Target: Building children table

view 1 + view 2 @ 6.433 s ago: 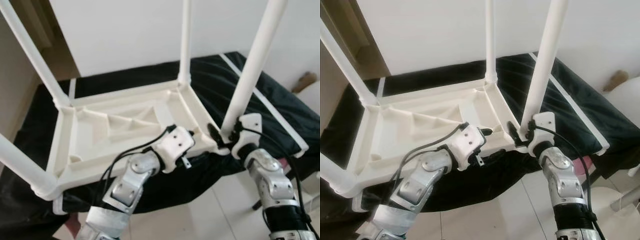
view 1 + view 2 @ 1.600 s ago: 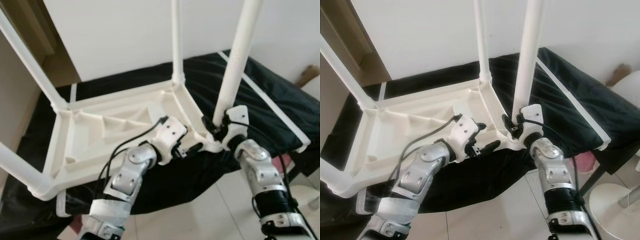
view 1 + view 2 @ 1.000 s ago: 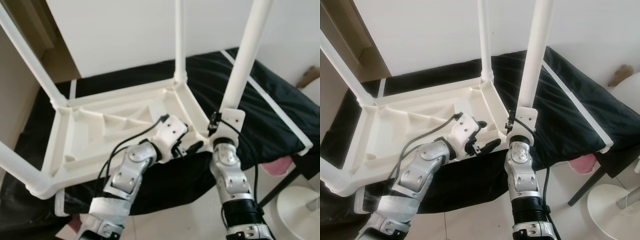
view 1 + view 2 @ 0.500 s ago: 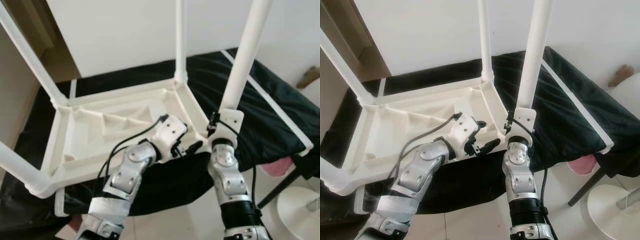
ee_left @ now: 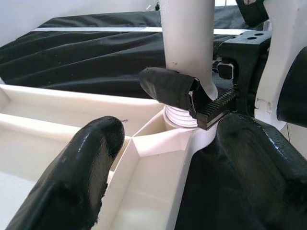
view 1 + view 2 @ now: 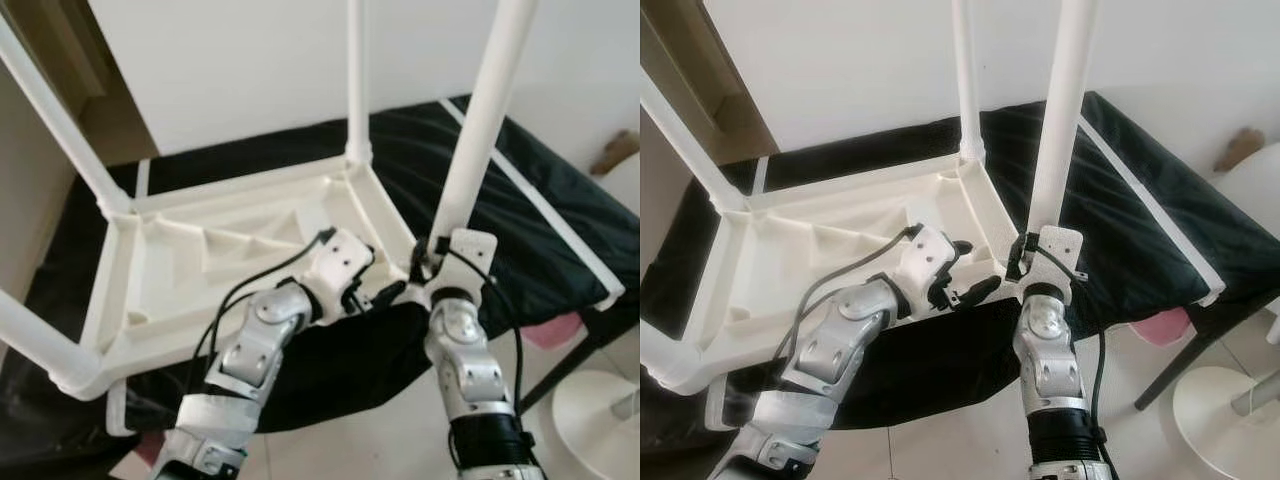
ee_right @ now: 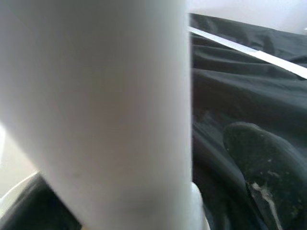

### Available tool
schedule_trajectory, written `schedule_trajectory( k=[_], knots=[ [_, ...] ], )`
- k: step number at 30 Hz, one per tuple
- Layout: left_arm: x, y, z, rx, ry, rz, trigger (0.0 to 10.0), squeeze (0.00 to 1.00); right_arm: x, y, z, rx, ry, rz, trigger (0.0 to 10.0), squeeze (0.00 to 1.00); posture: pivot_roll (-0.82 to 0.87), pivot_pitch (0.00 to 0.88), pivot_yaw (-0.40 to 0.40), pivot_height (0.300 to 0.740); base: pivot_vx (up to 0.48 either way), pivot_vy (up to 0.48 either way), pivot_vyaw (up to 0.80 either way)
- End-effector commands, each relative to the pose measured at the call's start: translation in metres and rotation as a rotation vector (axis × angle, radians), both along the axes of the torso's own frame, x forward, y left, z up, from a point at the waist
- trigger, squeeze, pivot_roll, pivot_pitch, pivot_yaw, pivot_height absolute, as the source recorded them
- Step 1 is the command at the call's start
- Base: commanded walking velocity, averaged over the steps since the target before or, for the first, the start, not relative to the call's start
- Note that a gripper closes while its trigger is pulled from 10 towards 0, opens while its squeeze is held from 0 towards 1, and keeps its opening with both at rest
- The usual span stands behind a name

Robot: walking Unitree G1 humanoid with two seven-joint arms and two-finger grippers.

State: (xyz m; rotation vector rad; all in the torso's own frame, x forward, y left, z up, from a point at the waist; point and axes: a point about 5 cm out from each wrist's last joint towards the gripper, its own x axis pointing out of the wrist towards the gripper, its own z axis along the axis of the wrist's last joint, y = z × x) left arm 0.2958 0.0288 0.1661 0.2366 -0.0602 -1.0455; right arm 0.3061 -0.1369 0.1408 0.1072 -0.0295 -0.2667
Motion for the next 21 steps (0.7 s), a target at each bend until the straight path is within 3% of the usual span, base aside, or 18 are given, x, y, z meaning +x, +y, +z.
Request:
schedule_trajectory(
  k=[1, 11, 12, 15, 18, 21],
  knots=[
    [0.002, 0.003, 0.002, -0.011, -0.009, 0.041, 10.0, 0.0, -0.004, 0.007, -0.003, 0.029, -0.001, 0.025, 10.0, 1.0, -0.04, 0.0, 0.094, 0.74, 0.0, 0.0, 0.0],
    [-0.002, 0.007, 0.0, -0.013, -0.01, 0.04, 10.0, 0.0, -0.009, -0.008, 0.003, 0.028, -0.09, 0.159, 10.0, 1.0, -0.03, 0.0, 0.093, 0.74, 0.0, 0.0, 0.0],
    [-0.003, 0.008, -0.001, -0.011, -0.016, 0.042, 10.0, 0.0, -0.01, -0.011, 0.003, 0.012, -0.104, 0.216, 10.0, 0.0, -0.03, 0.0, 0.095, 0.74, 0.0, 0.0, 0.0],
    [-0.003, 0.012, -0.003, -0.009, -0.012, 0.064, 10.0, 0.0, -0.01, -0.017, 0.003, -0.02, -0.13, 0.332, 10.0, 0.0, -0.02, 0.0, 0.097, 0.74, 0.0, 0.0, 0.0],
    [-0.002, 0.013, -0.003, -0.014, -0.001, 0.079, 10.0, 0.0, -0.01, -0.019, 0.003, -0.025, -0.14, 0.357, 10.0, 0.0, -0.02, 0.0, 0.097, 0.74, 0.0, 0.0, 0.0],
    [-0.004, 0.014, -0.001, -0.075, 0.012, 0.086, 10.0, 0.0, -0.009, -0.022, 0.002, -0.075, -0.151, 0.434, 10.0, 0.0, -0.02, 0.0, 0.102, 0.74, 0.0, 0.0, 0.0]
  ],
)
